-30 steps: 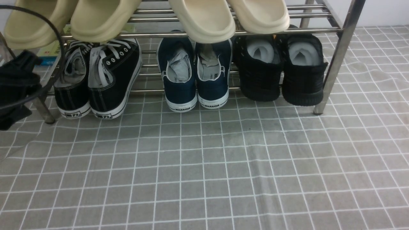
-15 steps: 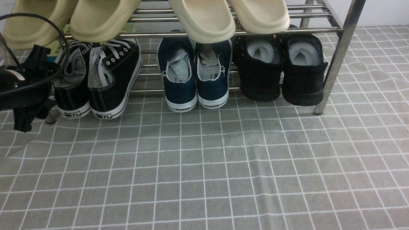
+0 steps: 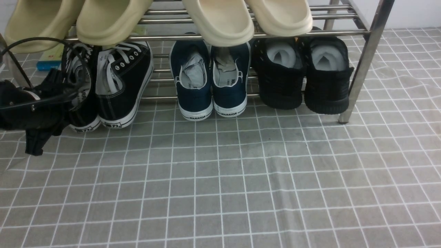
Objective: Take the shoes off the shelf with your hand from the grey coffee tablecloth.
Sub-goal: 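Grasp the leftmost shoe on the bottom shelf of the shoe rack with the left gripper, then set the held shoe down on the floor in front of the rack with the left gripper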
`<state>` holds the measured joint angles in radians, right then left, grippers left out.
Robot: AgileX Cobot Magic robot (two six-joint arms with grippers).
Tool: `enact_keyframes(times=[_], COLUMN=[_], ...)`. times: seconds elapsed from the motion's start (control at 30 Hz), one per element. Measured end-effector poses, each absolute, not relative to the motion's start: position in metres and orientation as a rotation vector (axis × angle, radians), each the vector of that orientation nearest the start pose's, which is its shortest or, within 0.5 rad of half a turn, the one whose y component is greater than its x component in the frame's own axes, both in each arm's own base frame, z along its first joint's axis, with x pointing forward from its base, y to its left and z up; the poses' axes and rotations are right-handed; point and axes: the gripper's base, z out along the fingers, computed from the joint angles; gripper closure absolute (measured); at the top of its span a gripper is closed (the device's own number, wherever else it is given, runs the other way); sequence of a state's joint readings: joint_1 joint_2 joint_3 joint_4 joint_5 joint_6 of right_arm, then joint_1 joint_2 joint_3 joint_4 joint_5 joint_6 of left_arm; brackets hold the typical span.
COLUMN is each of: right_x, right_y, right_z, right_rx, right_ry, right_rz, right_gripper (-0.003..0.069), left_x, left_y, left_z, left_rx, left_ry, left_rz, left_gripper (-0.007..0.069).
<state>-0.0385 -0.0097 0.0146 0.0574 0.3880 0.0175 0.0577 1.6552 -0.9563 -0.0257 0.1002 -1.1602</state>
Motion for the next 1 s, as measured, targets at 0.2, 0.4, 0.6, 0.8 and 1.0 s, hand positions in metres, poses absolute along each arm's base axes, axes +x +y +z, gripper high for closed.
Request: enact_keyframes(times=[0.2,0.4,0.6,0.8,1.0], right_x=[0.052,0.052,0.052,0.052,0.052], right_y=[0.0,0.0,0.0,0.0,0.0], right_z=[0.174,0.174,0.174,0.174,0.174], right_rx=[0.087,0.087,0.087,0.087,0.087], right_ry=[1.874,1.874,1.874,1.874,1.874], right_rz=[0.042,0.042,0.042,0.042,0.042], right_gripper=[0.042,0.042,0.042,0.042,0.042], left_x=[0.337,0.311,0.287,0.261,0.248], left_y=[0.021,0.024,0.031,0.039,0.038], left_z=[0.22,0.239,0.252,0.25,0.23], left_rx=[-1.34,-1.305,-1.24,-1.215,-1.272], left_ry=[2.026,2.154,2.28,2.394,2.438], left_rz=[-0.486,-0.332,-0.108,0.121,0.142], left_gripper=[0.0594,0.0595,0.0594,0.0593,0.0594])
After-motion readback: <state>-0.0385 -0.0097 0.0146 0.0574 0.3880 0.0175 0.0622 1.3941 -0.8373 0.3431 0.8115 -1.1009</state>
